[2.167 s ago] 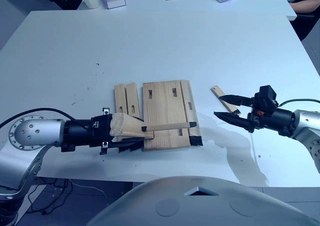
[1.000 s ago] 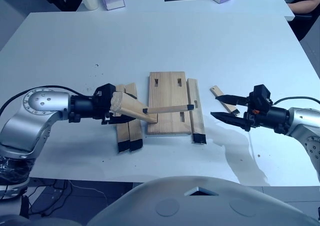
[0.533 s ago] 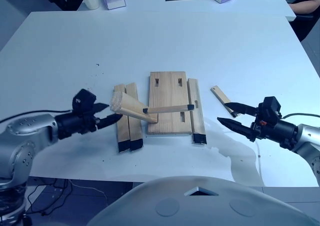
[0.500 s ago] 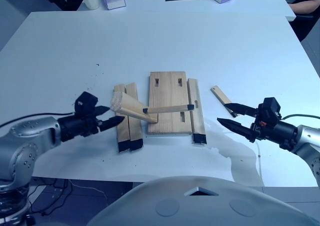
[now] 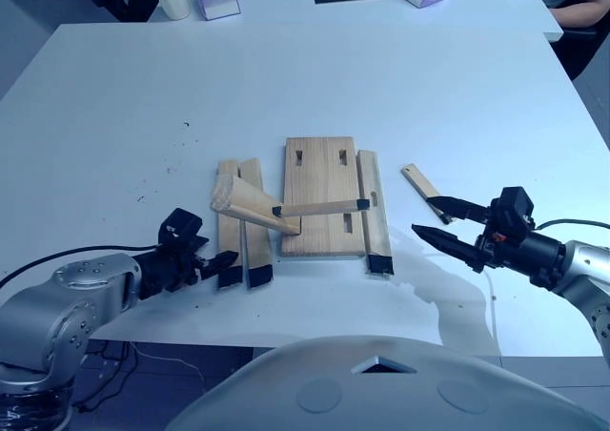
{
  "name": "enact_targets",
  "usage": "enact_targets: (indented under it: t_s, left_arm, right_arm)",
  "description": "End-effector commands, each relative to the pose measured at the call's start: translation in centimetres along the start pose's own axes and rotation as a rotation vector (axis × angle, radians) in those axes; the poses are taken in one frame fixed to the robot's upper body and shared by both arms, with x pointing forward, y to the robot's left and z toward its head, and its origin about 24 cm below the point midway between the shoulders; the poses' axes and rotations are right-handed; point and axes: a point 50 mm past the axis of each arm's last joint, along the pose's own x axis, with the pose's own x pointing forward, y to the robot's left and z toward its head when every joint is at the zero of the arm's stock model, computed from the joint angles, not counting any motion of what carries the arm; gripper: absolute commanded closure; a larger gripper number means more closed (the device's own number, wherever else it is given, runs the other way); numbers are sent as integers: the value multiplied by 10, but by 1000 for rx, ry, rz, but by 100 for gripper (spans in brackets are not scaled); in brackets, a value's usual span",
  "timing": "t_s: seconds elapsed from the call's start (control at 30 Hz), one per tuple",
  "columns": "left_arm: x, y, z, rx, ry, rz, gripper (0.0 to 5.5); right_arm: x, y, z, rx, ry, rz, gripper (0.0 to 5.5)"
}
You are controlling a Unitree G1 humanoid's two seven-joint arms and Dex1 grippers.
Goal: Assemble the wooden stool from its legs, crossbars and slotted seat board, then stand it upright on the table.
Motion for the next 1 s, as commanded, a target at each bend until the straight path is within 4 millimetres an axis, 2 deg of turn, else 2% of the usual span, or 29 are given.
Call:
enact_targets:
  t_s: [0.03,0.1,0.2,0.33,0.43,0.7,1.0]
  left_arm:
    - [-3,35,7,56,47,110,172]
    - [-4,50,18,73,23,137,172]
    - [-6,62,32,66,-10,125,172]
    - [-5,62,48,5,-78,69,172]
    - [-1,61,51,-9,-92,63,172]
    - [16,60,36,-55,-77,68,172]
    - [37,52,9,-70,-56,61,172]
  right_arm:
    - [2,4,-1,-13,-6,-24,239]
    - [3,5,-3,-10,-8,-30,239]
    - [3,5,-4,-9,-12,-37,239]
    - [4,4,-5,-13,-13,-37,239]
    - [5,3,-4,-17,-12,-31,239]
    - [7,-3,-1,-32,-3,-8,239]
    - [9,-8,1,-43,15,24,239]
